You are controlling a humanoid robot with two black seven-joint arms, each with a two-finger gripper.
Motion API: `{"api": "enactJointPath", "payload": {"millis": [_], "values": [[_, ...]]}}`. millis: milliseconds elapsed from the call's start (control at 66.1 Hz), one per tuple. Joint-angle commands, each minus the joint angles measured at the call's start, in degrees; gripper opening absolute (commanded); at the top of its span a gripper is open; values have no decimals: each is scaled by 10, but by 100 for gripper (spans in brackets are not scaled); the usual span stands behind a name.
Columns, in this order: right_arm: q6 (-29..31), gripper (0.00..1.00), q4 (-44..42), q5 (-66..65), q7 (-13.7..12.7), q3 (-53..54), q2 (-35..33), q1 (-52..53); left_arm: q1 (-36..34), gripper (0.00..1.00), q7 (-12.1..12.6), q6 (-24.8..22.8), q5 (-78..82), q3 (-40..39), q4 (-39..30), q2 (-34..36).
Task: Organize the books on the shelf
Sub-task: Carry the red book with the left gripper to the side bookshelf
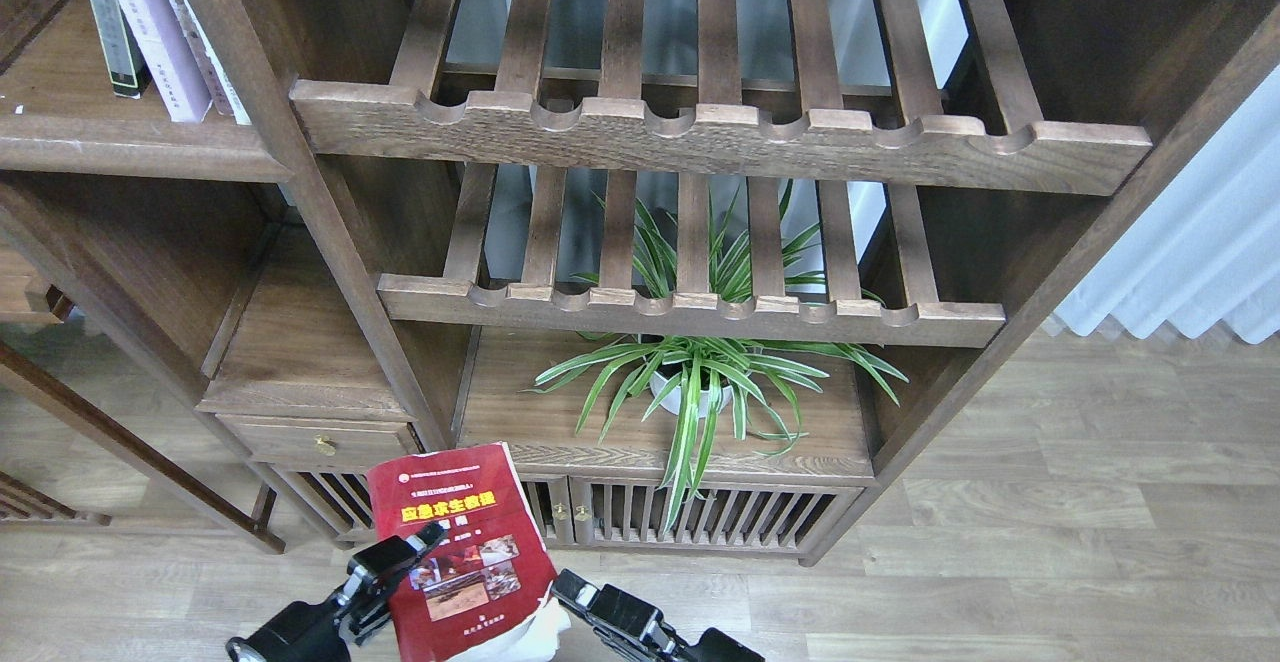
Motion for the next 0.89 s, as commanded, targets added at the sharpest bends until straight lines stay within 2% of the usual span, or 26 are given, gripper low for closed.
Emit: {"api": "enactJointPath", "payload": {"millis": [0, 197, 303, 530, 711, 878], "values": [[0, 100, -9, 0, 0, 0, 0, 0, 22, 5, 9, 0, 8, -80, -46, 68], [0, 100, -32, -1, 0, -4, 0, 4, 64, 5, 10, 0, 8, -216, -132, 162], [0, 100, -42, -1, -1, -6, 0, 6, 63, 5, 17, 0, 13, -305, -146, 184], [0, 100, -44, -1, -1, -4, 0, 6, 54, 5, 37, 0, 26, -425, -161, 254], [0, 100, -45, 0, -1, -4, 0, 5, -20, 5, 57, 0, 81, -482, -143, 281], [0, 100, -44, 0, 0, -4, 0, 4, -143, 6, 75, 0, 180, -475, -102, 289]]}}
